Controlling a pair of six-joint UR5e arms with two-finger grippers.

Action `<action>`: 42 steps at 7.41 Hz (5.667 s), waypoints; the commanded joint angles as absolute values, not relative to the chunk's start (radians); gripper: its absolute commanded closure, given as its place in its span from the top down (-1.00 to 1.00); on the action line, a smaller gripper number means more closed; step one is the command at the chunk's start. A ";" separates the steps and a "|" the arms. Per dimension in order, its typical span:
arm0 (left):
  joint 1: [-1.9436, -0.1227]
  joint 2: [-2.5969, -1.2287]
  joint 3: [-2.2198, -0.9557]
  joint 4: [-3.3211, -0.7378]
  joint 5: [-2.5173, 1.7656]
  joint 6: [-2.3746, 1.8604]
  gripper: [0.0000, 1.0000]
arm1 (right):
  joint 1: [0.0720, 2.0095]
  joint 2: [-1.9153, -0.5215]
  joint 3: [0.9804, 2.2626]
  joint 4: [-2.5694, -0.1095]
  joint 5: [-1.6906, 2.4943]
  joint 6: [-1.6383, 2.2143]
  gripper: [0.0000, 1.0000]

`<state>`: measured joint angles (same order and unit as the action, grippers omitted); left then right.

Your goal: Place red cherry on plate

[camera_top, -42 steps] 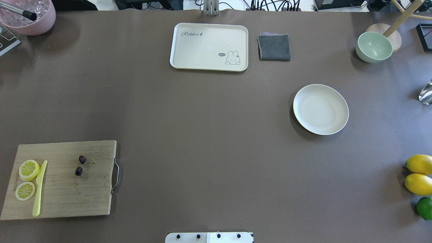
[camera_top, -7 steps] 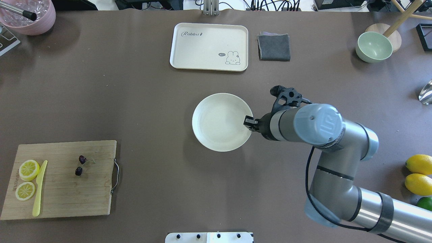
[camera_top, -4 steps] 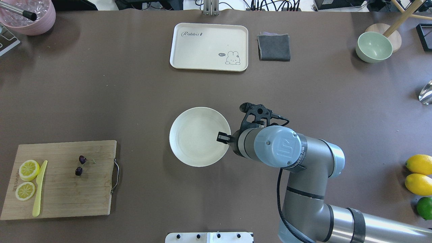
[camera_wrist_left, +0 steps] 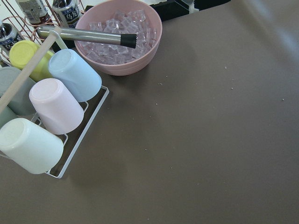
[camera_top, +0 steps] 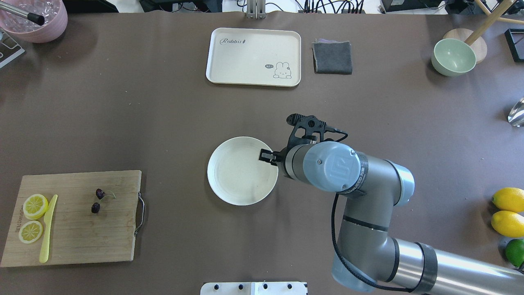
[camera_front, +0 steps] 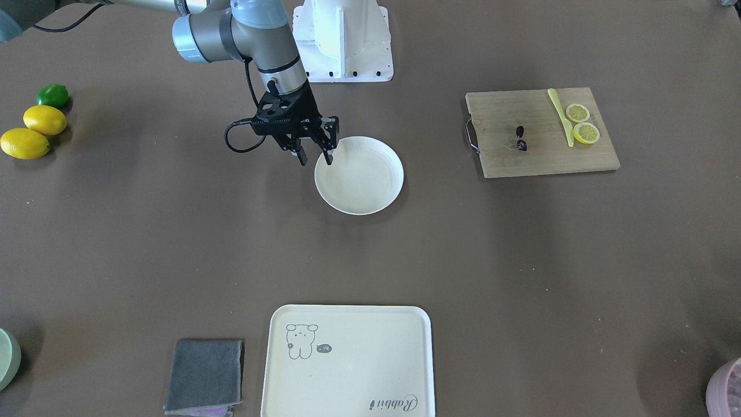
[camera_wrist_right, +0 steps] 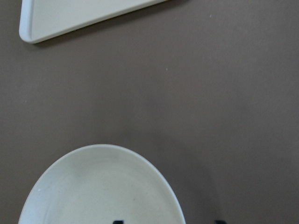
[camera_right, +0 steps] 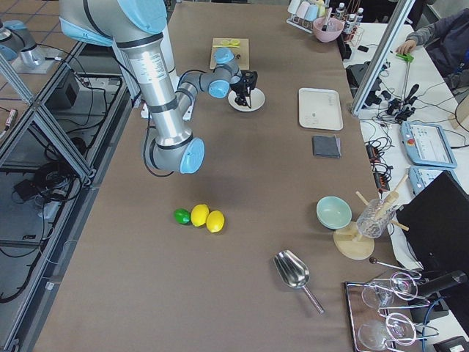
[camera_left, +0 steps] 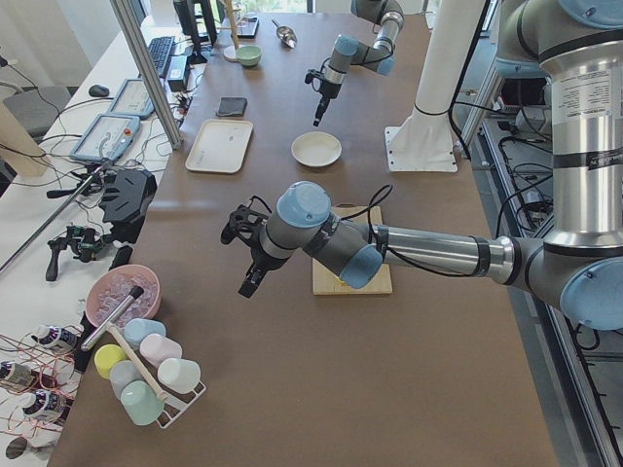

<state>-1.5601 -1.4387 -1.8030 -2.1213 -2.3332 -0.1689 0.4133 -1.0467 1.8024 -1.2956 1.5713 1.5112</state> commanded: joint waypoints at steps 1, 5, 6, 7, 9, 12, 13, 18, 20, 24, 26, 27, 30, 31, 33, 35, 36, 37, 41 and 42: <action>-1.548 -1.433 -1.821 -2.164 -2.440 -0.364 0.96 | 0.612 -1.061 1.850 -1.430 1.743 1.293 1.00; -1.173 -1.387 -1.931 -2.372 -2.287 -0.869 0.98 | 1.047 -1.283 1.947 -1.483 2.127 0.788 1.00; -1.044 -1.385 -1.969 -2.372 -2.193 -0.959 0.97 | 1.127 -1.352 1.944 -1.482 2.179 0.643 1.00; -0.938 -1.378 -1.980 -2.372 -2.096 -0.994 0.97 | 1.222 -1.417 1.934 -1.485 2.225 0.464 1.00; -0.711 -1.373 -1.983 -2.370 -1.865 -1.044 0.96 | 1.333 -1.491 1.895 -1.476 2.304 0.283 1.00; -0.501 -1.342 -1.983 -2.368 -1.703 -1.054 0.78 | 1.345 -1.523 1.885 -1.471 2.296 0.279 1.00; -0.465 -1.342 -1.983 -2.368 -1.698 -1.057 0.60 | 1.351 -1.525 1.885 -1.471 2.296 0.279 1.00; -0.393 -1.303 -1.982 -2.367 -1.643 -1.060 -0.93 | 1.351 -1.525 1.885 -1.471 2.293 0.281 1.00; -0.394 -1.302 -2.003 -2.367 -1.643 -1.061 -1.00 | 1.365 -1.541 1.876 -1.471 2.295 0.279 1.00; -0.408 -1.466 -2.039 -2.365 -1.649 -1.225 -1.00 | 1.459 -1.670 1.850 -1.483 2.306 0.194 1.00; -0.407 -1.645 -1.981 -2.346 -1.591 -1.356 -1.00 | 1.479 -1.706 1.850 -1.474 2.303 0.105 1.00; -0.407 -1.737 -1.955 -2.291 -1.579 -1.374 -1.00 | 1.480 -1.709 1.850 -1.474 2.303 0.104 1.00; -0.359 -2.053 -1.849 -2.053 -1.493 -1.500 0.96 | 1.479 -1.710 1.848 -1.471 2.299 0.104 1.00; -0.330 -2.063 -1.842 -2.049 -1.406 -1.499 0.97 | 1.479 -1.715 1.848 -1.471 2.299 0.104 1.00; -0.357 -2.014 -1.867 -2.046 -1.407 -1.470 0.97 | 1.479 -1.724 1.850 -1.471 2.298 0.104 1.00; -0.508 -1.892 -1.940 -2.010 -1.602 -1.341 0.97 | 1.479 -1.730 1.848 -1.471 2.295 0.104 1.00; -0.623 -1.829 -1.960 -1.973 -1.712 -1.256 0.97 | 1.479 -1.730 1.844 -1.470 2.295 0.104 1.00; -0.729 -1.759 -1.970 -1.965 -1.812 -1.103 0.97 | 1.479 -1.730 1.844 -1.471 2.295 0.106 1.00; -1.281 -1.518 -1.916 -1.793 -2.241 -0.182 0.97 | 1.479 -1.733 1.844 -1.471 2.295 0.104 1.00; -1.393 -1.510 -1.842 -1.704 -2.317 0.036 0.97 | 1.479 -1.735 1.844 -1.471 2.295 0.104 1.00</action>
<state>-1.2475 -1.5395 -1.9077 -1.8098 -2.2296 -0.2555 1.4788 -1.7329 1.8438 -1.4706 2.2948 0.1043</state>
